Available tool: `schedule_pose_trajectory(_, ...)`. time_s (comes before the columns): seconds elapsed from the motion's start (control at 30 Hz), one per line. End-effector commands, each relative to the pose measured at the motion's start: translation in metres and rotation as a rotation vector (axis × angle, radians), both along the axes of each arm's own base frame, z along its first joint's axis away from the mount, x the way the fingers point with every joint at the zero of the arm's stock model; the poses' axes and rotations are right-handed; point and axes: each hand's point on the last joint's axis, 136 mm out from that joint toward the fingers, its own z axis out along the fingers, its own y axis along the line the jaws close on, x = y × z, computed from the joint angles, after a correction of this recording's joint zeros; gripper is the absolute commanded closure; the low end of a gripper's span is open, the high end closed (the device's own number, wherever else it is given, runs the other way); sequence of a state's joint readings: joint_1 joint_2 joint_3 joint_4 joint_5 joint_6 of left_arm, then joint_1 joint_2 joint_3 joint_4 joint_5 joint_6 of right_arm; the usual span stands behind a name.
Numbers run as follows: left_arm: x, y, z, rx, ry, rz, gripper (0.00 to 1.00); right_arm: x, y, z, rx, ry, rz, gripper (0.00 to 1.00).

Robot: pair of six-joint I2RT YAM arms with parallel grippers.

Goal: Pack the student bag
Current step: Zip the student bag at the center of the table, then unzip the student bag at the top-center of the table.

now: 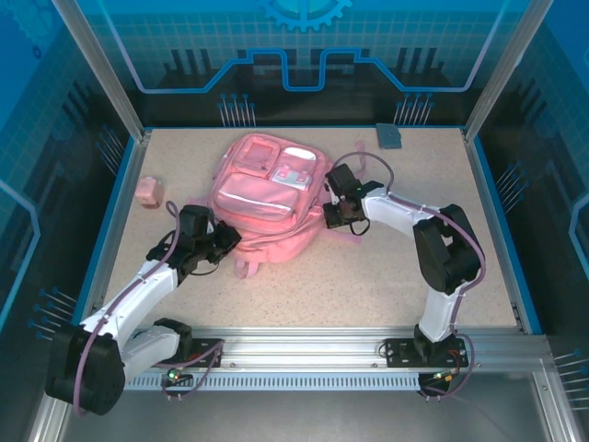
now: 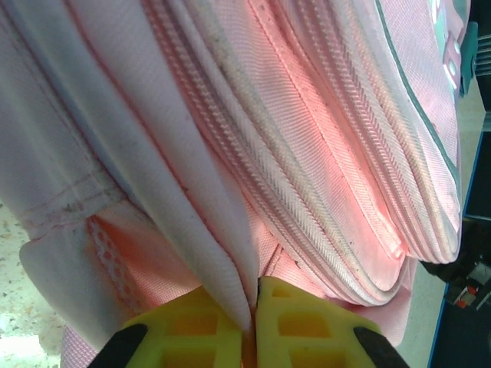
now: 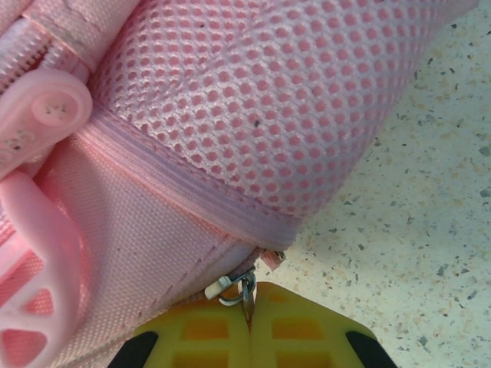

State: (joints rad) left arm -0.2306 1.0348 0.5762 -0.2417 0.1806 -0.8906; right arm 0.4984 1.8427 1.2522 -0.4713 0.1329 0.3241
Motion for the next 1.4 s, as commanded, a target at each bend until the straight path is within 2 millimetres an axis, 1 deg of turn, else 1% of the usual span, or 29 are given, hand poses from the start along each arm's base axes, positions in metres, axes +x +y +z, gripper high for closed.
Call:
schedule_pose_trajectory(0.0, 0.004, -0.014, 0.029, -0.021, -0.086, -0.120, 0.78, 0.015, -0.011, 0.028, 0.037, -0.050, -0.002, 0.83)
schedule_pose_trajectory(0.07, 0.005, -0.013, 0.037, 0.008, -0.111, -0.142, 0.56, 0.006, -0.008, 0.044, 0.089, -0.046, 0.028, 0.63)
schedule_pose_trajectory(0.1, 0.005, -0.011, 0.041, 0.032, -0.125, -0.146, 0.49, 0.001, -0.008, 0.052, 0.108, -0.061, 0.036, 0.56)
schedule_pose_trajectory(0.13, 0.007, -0.006, 0.046, 0.068, -0.139, -0.146, 0.45, -0.003, -0.009, 0.060, 0.130, -0.077, 0.040, 0.48)
schedule_pose_trajectory(0.2, 0.009, 0.000, 0.054, 0.130, -0.167, -0.151, 0.40, -0.012, -0.013, 0.078, 0.169, -0.112, 0.037, 0.36)
schedule_pose_trajectory(0.27, 0.013, 0.000, 0.067, 0.176, -0.206, -0.185, 0.34, -0.018, -0.019, 0.094, 0.192, -0.147, 0.032, 0.26)
schedule_pose_trajectory(0.37, 0.020, -0.009, 0.087, 0.242, -0.279, -0.275, 0.27, -0.024, -0.028, 0.107, 0.191, -0.189, 0.020, 0.18)
schedule_pose_trajectory(0.43, 0.026, -0.016, 0.098, 0.357, -0.316, -0.337, 0.22, -0.024, -0.035, 0.111, 0.186, -0.203, 0.003, 0.12)
schedule_pose_trajectory(0.5, 0.030, -0.028, 0.102, 0.493, -0.350, -0.428, 0.20, -0.023, -0.037, 0.113, 0.201, -0.212, -0.009, 0.10)
schedule_pose_trajectory(0.53, 0.030, -0.038, 0.102, 0.552, -0.370, -0.492, 0.18, -0.023, -0.037, 0.114, 0.211, -0.217, -0.011, 0.09)
schedule_pose_trajectory(0.6, 0.033, -0.054, 0.097, 0.645, -0.382, -0.605, 0.17, -0.023, -0.038, 0.115, 0.225, -0.229, -0.021, 0.08)
schedule_pose_trajectory(0.67, 0.035, -0.070, 0.087, 0.712, -0.371, -0.709, 0.16, -0.024, -0.040, 0.117, 0.237, -0.235, -0.036, 0.07)
schedule_pose_trajectory(0.83, 0.040, -0.094, 0.063, 0.825, -0.341, -0.881, 0.18, -0.027, -0.053, 0.117, 0.244, -0.242, -0.078, 0.06)
schedule_pose_trajectory(1.0, 0.043, -0.103, 0.034, 0.916, -0.274, -0.993, 0.27, -0.033, -0.058, 0.107, 0.307, -0.224, -0.119, 0.06)
schedule_pose_trajectory(1.07, 0.049, -0.107, 0.026, 0.944, -0.257, -1.013, 0.31, -0.033, -0.057, 0.104, 0.324, -0.215, -0.124, 0.06)
schedule_pose_trajectory(1.2, 0.061, -0.112, 0.014, 0.981, -0.233, -1.032, 0.32, -0.033, -0.054, 0.102, 0.339, -0.199, -0.126, 0.06)
schedule_pose_trajectory(1.3, 0.070, -0.113, 0.004, 1.011, -0.205, -1.041, 0.30, -0.032, -0.054, 0.102, 0.340, -0.194, -0.125, 0.06)
schedule_pose_trajectory(1.37, 0.076, -0.110, -0.005, 1.046, -0.174, -1.034, 0.29, -0.032, -0.053, 0.102, 0.341, -0.193, -0.128, 0.06)
